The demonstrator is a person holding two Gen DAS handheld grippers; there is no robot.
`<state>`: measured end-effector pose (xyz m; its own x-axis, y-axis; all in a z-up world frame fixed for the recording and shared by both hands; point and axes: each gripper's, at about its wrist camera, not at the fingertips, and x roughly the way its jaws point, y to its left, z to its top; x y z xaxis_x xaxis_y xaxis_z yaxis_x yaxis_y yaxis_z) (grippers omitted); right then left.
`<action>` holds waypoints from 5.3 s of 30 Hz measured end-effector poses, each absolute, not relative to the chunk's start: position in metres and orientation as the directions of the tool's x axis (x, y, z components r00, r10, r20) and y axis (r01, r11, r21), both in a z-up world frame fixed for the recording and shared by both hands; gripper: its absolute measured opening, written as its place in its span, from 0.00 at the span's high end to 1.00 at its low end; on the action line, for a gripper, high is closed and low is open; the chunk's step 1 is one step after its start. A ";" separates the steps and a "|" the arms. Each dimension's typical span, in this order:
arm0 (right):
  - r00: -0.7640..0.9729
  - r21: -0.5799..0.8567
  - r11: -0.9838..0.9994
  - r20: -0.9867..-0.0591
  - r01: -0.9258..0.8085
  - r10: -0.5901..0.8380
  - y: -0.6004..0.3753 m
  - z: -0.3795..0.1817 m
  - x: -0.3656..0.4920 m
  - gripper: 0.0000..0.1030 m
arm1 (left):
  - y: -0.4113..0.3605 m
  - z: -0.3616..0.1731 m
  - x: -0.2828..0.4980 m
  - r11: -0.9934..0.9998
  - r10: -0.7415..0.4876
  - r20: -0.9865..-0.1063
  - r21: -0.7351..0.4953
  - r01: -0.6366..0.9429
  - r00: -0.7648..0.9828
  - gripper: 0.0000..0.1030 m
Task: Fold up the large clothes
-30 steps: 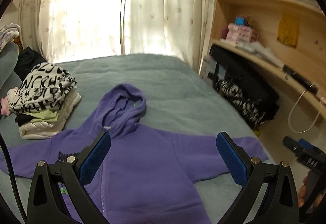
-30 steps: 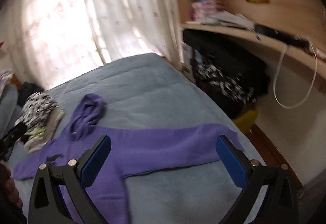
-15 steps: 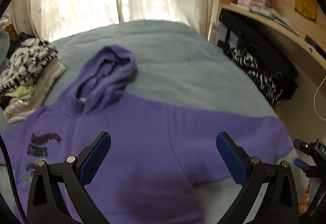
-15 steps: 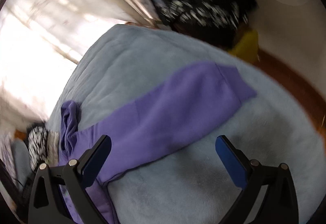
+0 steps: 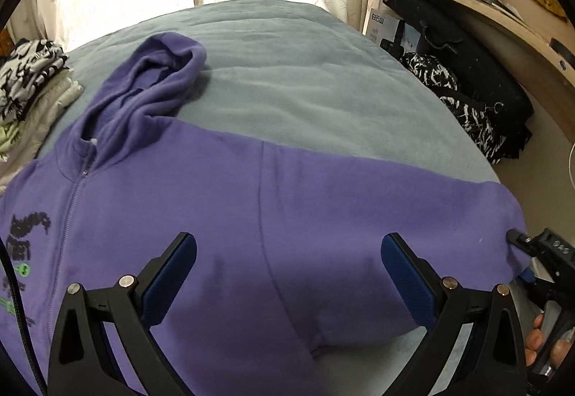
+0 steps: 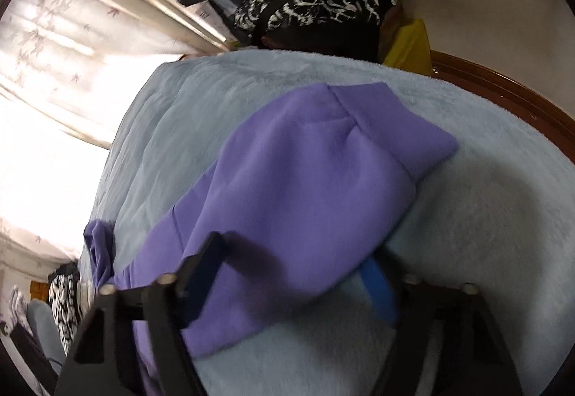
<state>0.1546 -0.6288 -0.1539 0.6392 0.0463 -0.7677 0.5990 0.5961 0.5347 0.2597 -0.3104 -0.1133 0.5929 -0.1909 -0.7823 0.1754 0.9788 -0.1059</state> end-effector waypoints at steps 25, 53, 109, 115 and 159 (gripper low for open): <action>0.796 0.460 0.879 -0.482 -0.125 0.366 -0.358 0.029 0.191 0.91 | -0.079 -0.063 0.206 0.971 -0.085 -0.763 -0.207 -0.117 0.641 0.07; 0.526 0.368 0.929 -0.784 -0.032 0.328 -0.278 -0.103 0.107 0.46 | -0.045 -0.108 0.179 0.922 -0.349 -0.778 -0.385 0.042 0.523 0.07; 0.556 0.281 0.957 -0.787 -0.066 0.270 -0.310 -0.069 0.177 0.29 | 0.052 -0.136 0.262 0.942 -0.238 -0.790 -0.330 -0.065 0.565 0.26; 0.538 0.308 0.950 -0.810 0.055 0.231 -0.349 -0.098 0.265 0.29 | 0.041 -0.165 0.278 0.960 -0.223 -0.842 -0.278 -0.041 0.492 0.30; 0.499 0.135 0.990 -0.856 -0.030 0.132 -0.229 -0.152 0.252 0.51 | -0.049 -0.166 0.283 0.995 -0.079 -0.860 -0.100 -0.014 0.504 0.51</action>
